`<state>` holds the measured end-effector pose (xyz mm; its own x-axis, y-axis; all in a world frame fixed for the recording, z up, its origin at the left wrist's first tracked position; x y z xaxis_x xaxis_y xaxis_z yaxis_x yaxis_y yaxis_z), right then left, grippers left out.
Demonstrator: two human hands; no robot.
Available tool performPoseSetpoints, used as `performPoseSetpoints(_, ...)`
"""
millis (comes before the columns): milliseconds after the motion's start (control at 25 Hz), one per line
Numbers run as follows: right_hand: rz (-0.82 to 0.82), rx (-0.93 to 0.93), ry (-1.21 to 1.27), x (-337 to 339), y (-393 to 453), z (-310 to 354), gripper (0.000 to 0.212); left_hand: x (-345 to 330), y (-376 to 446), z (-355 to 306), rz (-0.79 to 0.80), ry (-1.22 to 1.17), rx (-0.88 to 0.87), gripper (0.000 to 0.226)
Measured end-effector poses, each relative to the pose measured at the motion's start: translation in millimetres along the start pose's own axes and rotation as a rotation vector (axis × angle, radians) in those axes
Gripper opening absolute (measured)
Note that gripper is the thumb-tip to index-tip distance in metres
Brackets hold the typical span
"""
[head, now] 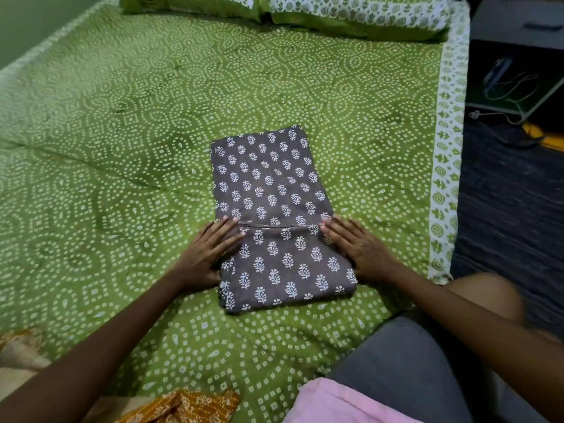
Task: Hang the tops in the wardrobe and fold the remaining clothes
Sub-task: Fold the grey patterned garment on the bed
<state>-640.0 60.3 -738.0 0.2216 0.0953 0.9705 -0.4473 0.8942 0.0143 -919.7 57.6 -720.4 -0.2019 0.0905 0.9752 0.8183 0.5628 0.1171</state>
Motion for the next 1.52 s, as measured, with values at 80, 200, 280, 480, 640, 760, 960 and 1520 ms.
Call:
performPoseSetpoints(80,-0.055,0.091,-0.008,-1,8,13,0.052,-7,11,-3,0.017,-0.01,-0.057,0.063)
performPoseSetpoints(200,-0.073,0.038,0.258,2,14,12,0.042,-4,17,6,-0.102,-0.263,0.076,0.048)
performPoseSetpoints(280,-0.073,-0.117,0.54,13,15,1,0.04,11,13,15,-0.27,-0.468,0.29,0.054)
performPoseSetpoints(480,0.219,-0.674,1.323,3,33,-9,0.012,10,-5,25,-0.622,-1.033,0.839,0.014)
performPoseSetpoints(640,0.172,-1.065,1.356,-31,27,-23,0.014,-17,-17,34,-0.658,-1.165,1.176,0.012)
performPoseSetpoints(760,0.0,-1.104,1.275,-29,22,-21,0.021,-11,-20,39,-0.679,-0.914,1.223,0.02)
performPoseSetpoints(960,-0.434,-1.053,1.025,-4,-8,0,0.025,8,-18,20,-0.737,-0.561,1.121,0.027)
performPoseSetpoints(1520,-0.281,-0.983,0.982,3,-13,3,0.012,-12,-41,7,-0.667,-0.731,1.2,0.043)
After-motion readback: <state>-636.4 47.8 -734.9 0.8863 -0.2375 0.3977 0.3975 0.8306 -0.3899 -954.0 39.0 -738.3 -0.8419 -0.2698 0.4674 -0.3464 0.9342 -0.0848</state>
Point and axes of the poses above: each hand's wrist, its own y-axis towards the middle knuckle, its own x-axis out of the back of the hand, z = x × y, the point moved 8 cm from there along y, towards the middle knuckle, and after that the axes turned 14 degrees about -x, right-handed, at the moved point
